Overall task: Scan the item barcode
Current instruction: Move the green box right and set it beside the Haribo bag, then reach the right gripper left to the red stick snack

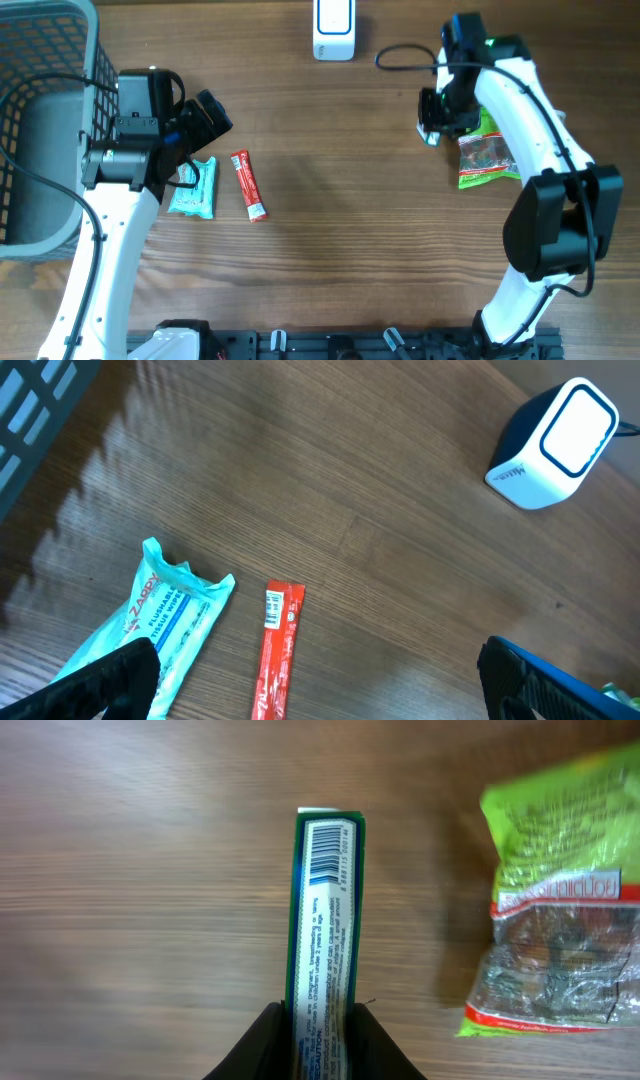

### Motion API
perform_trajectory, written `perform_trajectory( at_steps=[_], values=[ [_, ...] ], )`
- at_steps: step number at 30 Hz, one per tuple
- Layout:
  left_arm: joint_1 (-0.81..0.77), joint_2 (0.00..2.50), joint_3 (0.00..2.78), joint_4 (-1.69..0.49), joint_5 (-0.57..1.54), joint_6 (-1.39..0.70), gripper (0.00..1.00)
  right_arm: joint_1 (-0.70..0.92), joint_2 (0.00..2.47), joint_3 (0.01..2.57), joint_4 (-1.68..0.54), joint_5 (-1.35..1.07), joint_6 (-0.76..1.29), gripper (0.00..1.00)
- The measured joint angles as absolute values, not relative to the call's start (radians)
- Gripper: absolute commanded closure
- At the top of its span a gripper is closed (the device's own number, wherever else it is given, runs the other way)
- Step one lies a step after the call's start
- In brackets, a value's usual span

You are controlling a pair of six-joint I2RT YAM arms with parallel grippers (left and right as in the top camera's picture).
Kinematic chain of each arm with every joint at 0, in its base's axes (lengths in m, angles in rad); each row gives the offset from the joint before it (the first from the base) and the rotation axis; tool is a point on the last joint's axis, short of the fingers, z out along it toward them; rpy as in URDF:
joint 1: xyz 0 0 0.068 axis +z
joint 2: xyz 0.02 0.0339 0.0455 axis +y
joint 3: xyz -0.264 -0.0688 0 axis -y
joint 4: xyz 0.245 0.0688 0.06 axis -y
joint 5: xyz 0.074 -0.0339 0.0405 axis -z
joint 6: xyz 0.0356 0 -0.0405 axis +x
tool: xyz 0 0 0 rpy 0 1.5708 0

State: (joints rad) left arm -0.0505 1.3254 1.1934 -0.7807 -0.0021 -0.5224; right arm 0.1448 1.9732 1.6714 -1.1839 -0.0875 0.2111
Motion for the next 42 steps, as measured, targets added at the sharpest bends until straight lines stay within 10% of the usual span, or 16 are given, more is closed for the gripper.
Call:
perform_trajectory(
  at_steps=[5,14,42],
  values=[
    [-0.051,1.325,1.193,-0.781,-0.002,-0.522,0.00,0.145,1.974,1.574,-1.163,0.045,0.239,0.71],
    [-0.051,1.325,1.193,-0.781,-0.002,-0.522,0.00,0.144,1.975,1.565,-1.155,0.091,0.241,0.28],
    [-0.051,1.326,1.193,-0.781,-0.002,-0.522,0.00,0.484,1.943,1.514,-0.908,-0.408,0.312,0.43]
  ],
)
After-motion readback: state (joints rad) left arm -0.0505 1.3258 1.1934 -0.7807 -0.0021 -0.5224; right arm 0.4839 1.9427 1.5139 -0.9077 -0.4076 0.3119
